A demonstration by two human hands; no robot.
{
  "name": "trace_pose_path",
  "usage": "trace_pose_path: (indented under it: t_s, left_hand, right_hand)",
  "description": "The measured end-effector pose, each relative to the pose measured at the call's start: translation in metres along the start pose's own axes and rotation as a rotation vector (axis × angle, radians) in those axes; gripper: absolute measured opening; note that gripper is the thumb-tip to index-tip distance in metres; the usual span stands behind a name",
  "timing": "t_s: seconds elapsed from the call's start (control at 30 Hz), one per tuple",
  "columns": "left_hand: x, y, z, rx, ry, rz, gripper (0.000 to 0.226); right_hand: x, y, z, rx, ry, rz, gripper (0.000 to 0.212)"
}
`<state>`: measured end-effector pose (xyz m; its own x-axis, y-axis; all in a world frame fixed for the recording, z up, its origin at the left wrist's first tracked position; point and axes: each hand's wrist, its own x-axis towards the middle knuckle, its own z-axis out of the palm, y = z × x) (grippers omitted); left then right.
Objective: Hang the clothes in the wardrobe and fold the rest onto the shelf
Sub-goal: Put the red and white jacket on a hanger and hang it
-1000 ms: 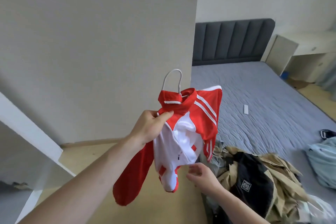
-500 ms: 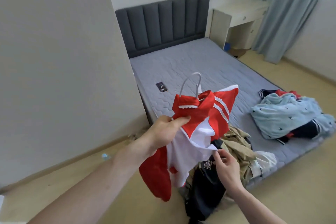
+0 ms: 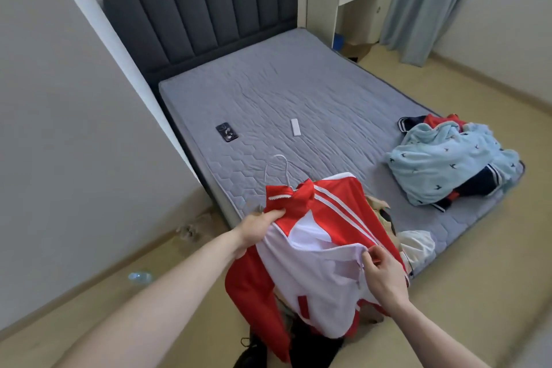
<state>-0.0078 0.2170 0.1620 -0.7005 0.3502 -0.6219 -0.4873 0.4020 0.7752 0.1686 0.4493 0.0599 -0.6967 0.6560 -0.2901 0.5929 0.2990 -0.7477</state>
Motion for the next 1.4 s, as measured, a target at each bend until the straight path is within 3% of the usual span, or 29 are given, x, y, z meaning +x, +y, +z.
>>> trace_pose_path:
  t_s: [0.17, 0.43, 0.53, 0.7, 0.77, 0.93, 1.03, 1.13, 1.2, 1.27, 1.33, 1.4]
  left_hand:
    - [0.121, -0.064, -0.015, 0.055, 0.103, -0.059, 0.011]
    - [0.299, -0.176, -0.069, 0.311, 0.276, -0.248, 0.060]
    - [0.352, -0.201, -0.082, 0.397, 0.310, -0.257, 0.063]
    - [0.428, -0.243, -0.097, 0.551, 0.369, -0.216, 0.052]
    - [0.449, -0.259, -0.097, 0.574, 0.375, -0.224, 0.048]
    - [0.475, -0.287, -0.084, 0.560, 0.396, -0.244, 0.064]
    - [0.458, -0.288, -0.064, 0.478, 0.541, -0.206, 0.073]
    - [0.412, -0.287, -0.031, 0.533, 0.681, 0.097, 0.058]
    - [0.376, -0.290, -0.004, 0.630, 0.423, 0.249, 0.033]
    - [0.348, -0.297, 0.023, 0.683, 0.027, 0.149, 0.011]
    - [0.332, -0.309, 0.050, 0.799, -0.221, 0.079, 0.026]
    - [0.325, -0.320, 0.071, 0.882, -0.263, 0.082, 0.036]
  right_hand:
    - [0.060, 0.040, 0.066, -0.216, -0.129, 0.097, 0.033]
    - [0.143, 0.074, 0.201, -0.221, -0.233, 0.158, 0.032]
    - [0.168, 0.086, 0.241, -0.230, -0.213, 0.122, 0.032]
    - [0.181, 0.123, 0.280, -0.210, -0.237, 0.133, 0.013]
    - [0.170, 0.141, 0.285, -0.238, -0.229, 0.080, 0.013]
    - [0.129, 0.179, 0.282, -0.449, -0.176, -0.024, 0.037]
    - [0.119, 0.193, 0.279, -0.511, -0.199, 0.025, 0.045]
    - [0.117, 0.198, 0.279, -0.509, -0.220, 0.058, 0.038]
    - [0.118, 0.199, 0.281, -0.501, -0.214, 0.042, 0.025]
    - [0.122, 0.197, 0.282, -0.502, -0.221, 0.023, 0.014]
    - [0.127, 0.195, 0.279, -0.479, -0.229, 0.012, 0.012]
    - [0.131, 0.193, 0.275, -0.452, -0.239, -0.007, 0.011]
